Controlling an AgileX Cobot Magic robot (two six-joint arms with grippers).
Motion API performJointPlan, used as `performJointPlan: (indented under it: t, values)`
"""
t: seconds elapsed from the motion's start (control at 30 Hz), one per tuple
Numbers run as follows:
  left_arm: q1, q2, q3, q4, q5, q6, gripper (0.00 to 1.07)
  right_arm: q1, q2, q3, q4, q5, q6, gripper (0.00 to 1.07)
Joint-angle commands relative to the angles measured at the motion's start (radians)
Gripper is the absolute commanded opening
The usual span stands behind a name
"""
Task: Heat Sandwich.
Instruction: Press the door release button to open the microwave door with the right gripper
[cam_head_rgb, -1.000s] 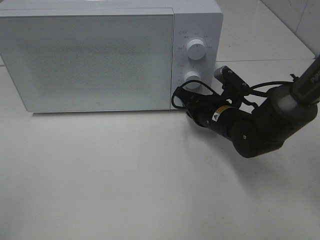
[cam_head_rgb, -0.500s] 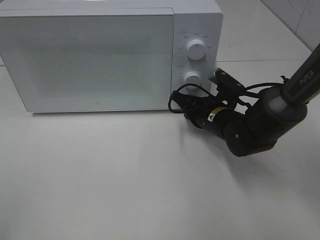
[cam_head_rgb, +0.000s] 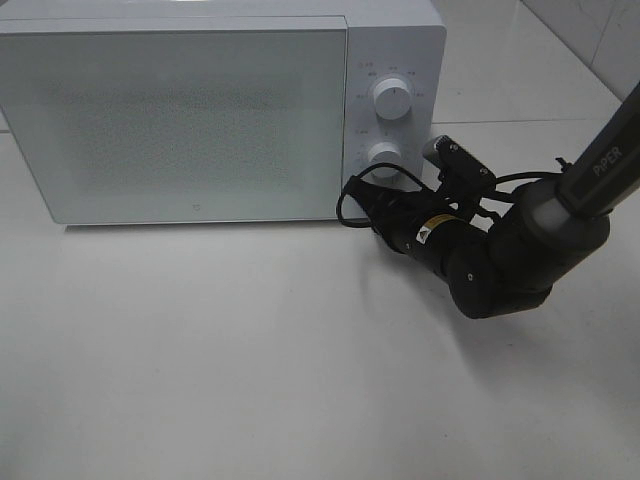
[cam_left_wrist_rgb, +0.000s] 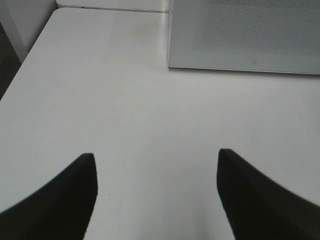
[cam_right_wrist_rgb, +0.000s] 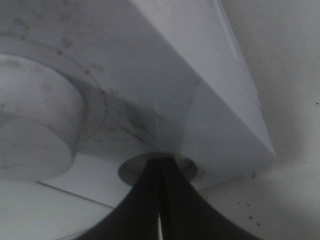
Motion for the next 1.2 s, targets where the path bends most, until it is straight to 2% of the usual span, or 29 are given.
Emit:
performJointPlan:
  t: [0.03,0.37,0.7,1.2]
  values:
    - [0.002,-0.017,0.001,-0.003,-0.016,0.001,0.65,-0.015,-0.017,-0.030,0.076,-0.185,-0.013,0.00]
    - [0.002,-0.017,0.001,-0.003,-0.016,0.001,0.65,-0.015,-0.015,-0.050,0.103,-0.218,-0.017,0.00]
    - [0.002,-0.017,0.001,-0.003,-0.016,0.001,0.65,-0.063,-0.015,-0.094,0.070,-0.194,-0.032,0.00]
    - [0.002,-0.017,0.001,-0.003,-0.016,0.001,0.65,-0.063,-0.015,-0.103,0.067,-0.191,-0.031,0.00]
